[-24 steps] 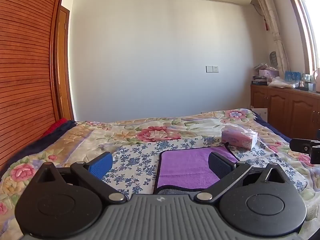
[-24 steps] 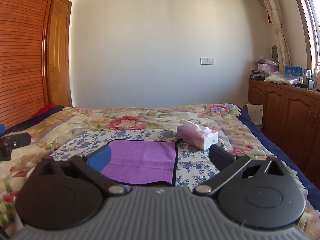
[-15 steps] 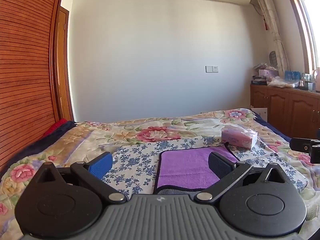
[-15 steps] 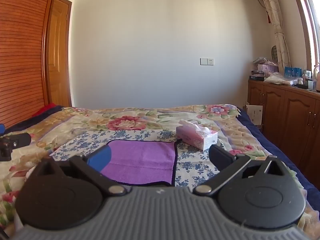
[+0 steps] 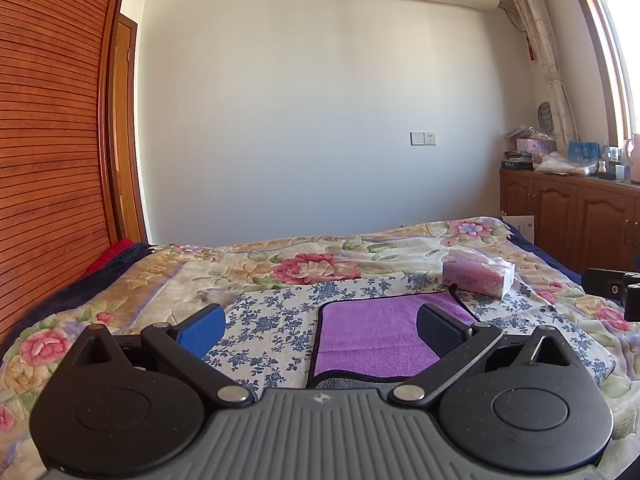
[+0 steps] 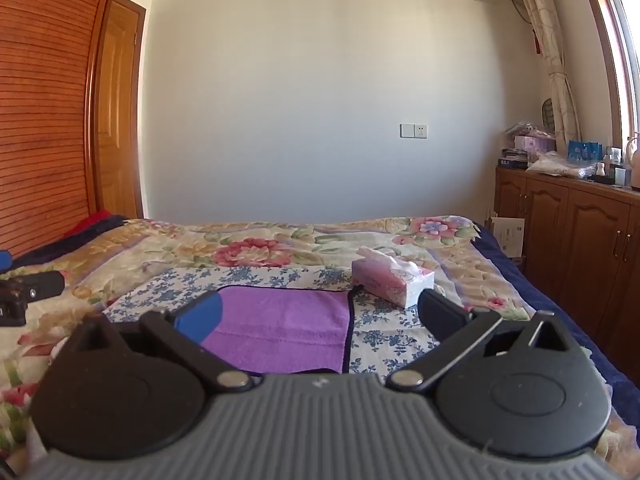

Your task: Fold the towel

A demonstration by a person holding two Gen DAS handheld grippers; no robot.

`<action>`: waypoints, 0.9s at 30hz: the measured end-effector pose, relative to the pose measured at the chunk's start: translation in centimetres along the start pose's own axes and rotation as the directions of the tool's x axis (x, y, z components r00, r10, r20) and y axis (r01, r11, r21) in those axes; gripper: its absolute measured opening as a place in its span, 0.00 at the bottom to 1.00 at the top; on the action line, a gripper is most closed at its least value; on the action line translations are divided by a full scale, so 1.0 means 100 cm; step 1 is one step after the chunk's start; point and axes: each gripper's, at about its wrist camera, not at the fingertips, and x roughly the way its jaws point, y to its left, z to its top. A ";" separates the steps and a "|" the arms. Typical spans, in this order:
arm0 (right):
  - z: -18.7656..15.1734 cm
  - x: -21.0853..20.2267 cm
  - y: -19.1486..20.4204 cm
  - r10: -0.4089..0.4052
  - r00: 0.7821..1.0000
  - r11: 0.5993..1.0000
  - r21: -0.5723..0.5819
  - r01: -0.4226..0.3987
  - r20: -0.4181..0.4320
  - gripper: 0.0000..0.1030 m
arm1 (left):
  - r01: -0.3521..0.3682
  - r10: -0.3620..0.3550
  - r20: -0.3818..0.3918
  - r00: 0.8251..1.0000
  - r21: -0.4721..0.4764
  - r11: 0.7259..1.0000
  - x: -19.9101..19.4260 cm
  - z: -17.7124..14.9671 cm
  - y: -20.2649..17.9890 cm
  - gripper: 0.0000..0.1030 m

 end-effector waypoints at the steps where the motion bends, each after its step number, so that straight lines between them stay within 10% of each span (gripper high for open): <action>1: 0.000 0.001 0.000 0.000 1.000 1.000 -0.001 0.000 -0.001 1.00 | -0.001 0.001 0.000 1.000 0.001 1.000 0.000 0.000 0.000 1.00; 27: -0.001 0.000 0.001 -0.001 1.000 1.000 -0.006 0.001 0.003 1.00 | -0.001 0.001 -0.001 1.000 0.006 1.000 0.000 0.000 0.001 1.00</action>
